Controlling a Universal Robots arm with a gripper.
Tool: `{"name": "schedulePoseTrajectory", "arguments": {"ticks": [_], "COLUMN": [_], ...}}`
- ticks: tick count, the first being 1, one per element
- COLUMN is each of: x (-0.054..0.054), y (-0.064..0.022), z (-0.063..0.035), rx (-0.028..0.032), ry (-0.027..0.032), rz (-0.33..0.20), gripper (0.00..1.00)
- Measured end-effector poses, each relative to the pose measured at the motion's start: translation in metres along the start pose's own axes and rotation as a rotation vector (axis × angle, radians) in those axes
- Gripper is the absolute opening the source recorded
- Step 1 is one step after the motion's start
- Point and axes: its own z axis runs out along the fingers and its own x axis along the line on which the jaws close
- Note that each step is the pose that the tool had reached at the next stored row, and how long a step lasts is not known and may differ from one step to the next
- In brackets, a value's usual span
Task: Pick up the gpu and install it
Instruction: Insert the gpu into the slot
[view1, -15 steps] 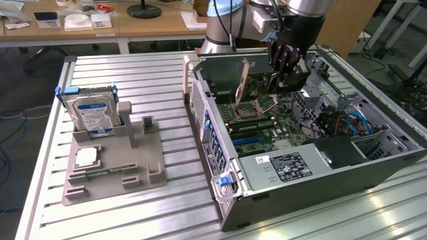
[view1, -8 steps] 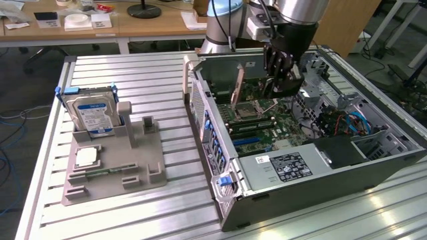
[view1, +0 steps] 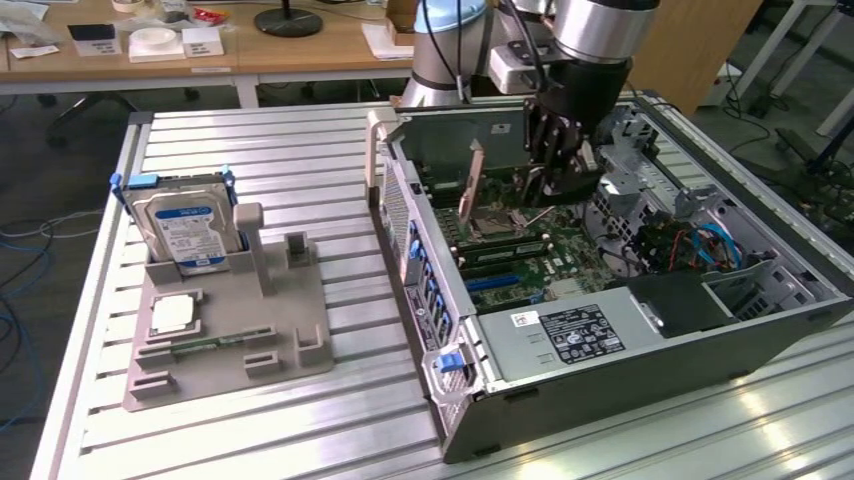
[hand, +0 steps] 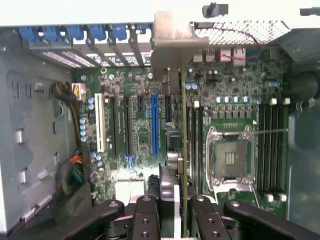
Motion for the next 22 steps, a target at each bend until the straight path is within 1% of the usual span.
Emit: {"name": "schedulePoseTrajectory", "arguments": {"ticks": [3, 7, 9, 13, 18, 22], "x": [0.001, 0.008, 0.01, 0.01, 0.01, 0.011], "y": [0.001, 0.0008, 0.001, 0.0069, 0.0087, 0.0143], "z": [0.0042, 0.0083, 0.0101, 0.0157, 0.0246, 0.0302], "rx": [-0.0002, -0.0001, 0.0, 0.0, -0.0001, -0.0001], "ry": [0.0001, 0.0001, -0.0001, 0.0, 0.0001, 0.0001], "rz": [0.0, 0.0, 0.0, 0.0, 0.0, 0.0], "gripper": [0.28, 0.28, 0.28, 0.28, 0.28, 0.28]}}
